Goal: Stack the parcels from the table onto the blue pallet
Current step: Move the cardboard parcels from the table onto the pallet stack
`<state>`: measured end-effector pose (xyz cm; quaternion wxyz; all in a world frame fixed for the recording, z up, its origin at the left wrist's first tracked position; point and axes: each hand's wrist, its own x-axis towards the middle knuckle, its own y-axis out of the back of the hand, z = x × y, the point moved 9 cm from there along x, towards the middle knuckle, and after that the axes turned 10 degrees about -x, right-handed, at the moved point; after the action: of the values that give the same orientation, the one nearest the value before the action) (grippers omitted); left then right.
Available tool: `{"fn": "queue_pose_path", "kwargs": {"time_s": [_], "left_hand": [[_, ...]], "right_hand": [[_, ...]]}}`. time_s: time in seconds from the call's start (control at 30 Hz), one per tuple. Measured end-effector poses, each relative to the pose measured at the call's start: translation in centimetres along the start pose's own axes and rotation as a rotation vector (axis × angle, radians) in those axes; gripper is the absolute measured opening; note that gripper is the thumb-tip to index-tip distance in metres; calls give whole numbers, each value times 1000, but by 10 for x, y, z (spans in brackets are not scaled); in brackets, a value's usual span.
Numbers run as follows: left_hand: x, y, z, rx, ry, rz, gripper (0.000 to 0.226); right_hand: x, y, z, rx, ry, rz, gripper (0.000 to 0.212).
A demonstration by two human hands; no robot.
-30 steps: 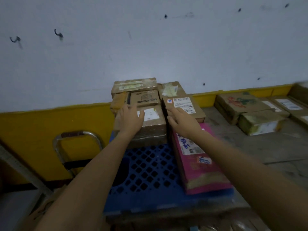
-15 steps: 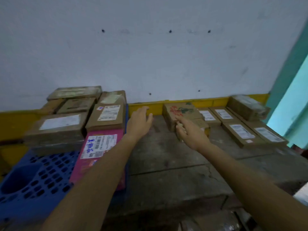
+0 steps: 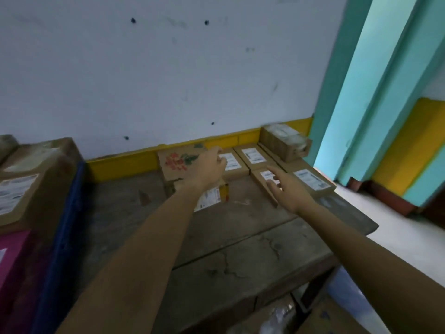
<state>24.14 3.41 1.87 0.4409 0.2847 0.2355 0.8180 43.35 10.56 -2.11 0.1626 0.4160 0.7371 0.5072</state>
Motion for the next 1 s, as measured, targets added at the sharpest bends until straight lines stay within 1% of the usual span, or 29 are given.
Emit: {"fn": "queue_pose_path", "kwargs": {"time_s": [0.1,0.17,0.27,0.43,0.57,0.7,0.77,0.8,0.87,0.93,1.0], "left_hand": [[40,-40,2,-31,12,-50,35],[65,-65,3,-6,14,-63,35],[98,-98,4,-4,40,-60,37],[143,-158,4,-61,42,-140,49],[190,-192,5,-9,42,-132,48],[237,-231,6,58,23,-182,50],[264,-248,0,74,64,-210,51],[280,-254,-4,77,99,-198,51],[313,-264,-14,46,163,-168,51],[341,-276,-23,36,196,-169,53],[364,-285,-33,100,213,-174,54]], "right_hand": [[25,5,48,-23,-101,-4,49],[40,10,73,-18,-143,3,48],[67,26,104,24,-188,67,46],[108,39,157,96,-310,142,47],[152,35,198,160,-367,133,49],[202,26,242,253,-398,167,51],[226,17,263,329,-427,180,53],[237,11,274,366,-445,190,55],[260,-1,294,414,-487,210,63],[278,-16,312,439,-528,195,71],[292,-31,324,472,-540,178,76]]}}
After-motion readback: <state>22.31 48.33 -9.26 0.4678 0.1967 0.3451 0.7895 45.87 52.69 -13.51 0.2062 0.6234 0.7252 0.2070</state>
